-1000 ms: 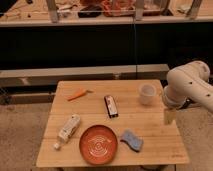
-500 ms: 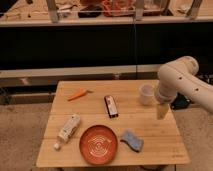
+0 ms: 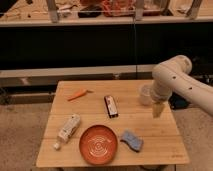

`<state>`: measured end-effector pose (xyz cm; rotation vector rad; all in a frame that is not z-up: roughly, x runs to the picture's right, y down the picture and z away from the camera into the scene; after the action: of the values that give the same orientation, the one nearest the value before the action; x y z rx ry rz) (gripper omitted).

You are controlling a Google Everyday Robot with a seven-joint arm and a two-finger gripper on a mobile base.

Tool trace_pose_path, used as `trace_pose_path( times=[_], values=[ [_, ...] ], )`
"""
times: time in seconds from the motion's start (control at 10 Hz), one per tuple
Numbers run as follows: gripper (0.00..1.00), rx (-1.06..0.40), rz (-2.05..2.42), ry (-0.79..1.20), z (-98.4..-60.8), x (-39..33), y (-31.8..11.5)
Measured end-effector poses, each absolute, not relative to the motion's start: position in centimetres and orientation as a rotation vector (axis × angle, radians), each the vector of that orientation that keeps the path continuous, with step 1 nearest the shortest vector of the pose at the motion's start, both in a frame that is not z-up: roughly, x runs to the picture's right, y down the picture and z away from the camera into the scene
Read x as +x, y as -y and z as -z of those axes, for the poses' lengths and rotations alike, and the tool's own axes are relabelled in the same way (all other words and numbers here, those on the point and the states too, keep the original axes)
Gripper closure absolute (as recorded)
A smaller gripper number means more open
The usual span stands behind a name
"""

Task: Push the eraser across the table

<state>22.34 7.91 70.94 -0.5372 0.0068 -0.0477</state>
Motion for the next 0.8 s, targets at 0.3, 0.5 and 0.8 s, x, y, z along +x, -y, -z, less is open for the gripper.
trace_pose_path(
  times=[0.3,0.5,0.8],
  values=[
    [0.20,-0.529,0.070,0.000,-71.5,21.7,-7.8],
    [0.20,-0.528,0.092,0.011,-72.1,20.1,-8.0],
    [0.20,-0.523,0.119,0.026,-73.3,17.9,-8.0]
  ],
)
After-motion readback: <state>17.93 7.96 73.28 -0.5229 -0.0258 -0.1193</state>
